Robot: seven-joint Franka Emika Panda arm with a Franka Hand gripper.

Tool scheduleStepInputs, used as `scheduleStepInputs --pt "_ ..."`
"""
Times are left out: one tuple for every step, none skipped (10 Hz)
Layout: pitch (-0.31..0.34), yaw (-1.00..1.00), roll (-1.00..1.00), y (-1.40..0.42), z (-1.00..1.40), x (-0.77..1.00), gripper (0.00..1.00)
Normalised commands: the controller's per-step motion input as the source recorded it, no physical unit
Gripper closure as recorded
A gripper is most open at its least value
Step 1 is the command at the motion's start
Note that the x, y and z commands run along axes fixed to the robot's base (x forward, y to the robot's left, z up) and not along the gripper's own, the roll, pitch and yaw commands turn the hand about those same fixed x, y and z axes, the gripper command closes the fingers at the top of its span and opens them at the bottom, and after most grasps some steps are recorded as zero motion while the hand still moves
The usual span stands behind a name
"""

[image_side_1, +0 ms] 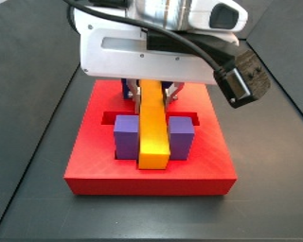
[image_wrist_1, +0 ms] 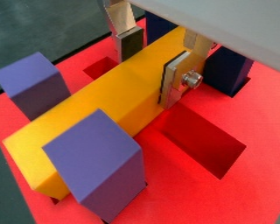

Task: Pick up the yellow object. Move up. Move to above the board. Insert the yellow object.
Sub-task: Insert the yellow object.

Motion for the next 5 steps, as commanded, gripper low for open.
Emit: scheduleStepInputs --pt "-0.140 0.03 0.07 0.00 -0.36 0.00 1.00" --pt "-0.117 0.00 0.01 0.00 -0.30 -0.03 1.00" --pt "-0.119 0.00 0.00 0.00 -0.38 -0.05 1.00" --pt "-0.151 0.00 -0.12 0.00 -0.52 -0.09 1.00" --pt "-0.067 0.00 -0.20 0.03 -0.49 -0.08 1.00"
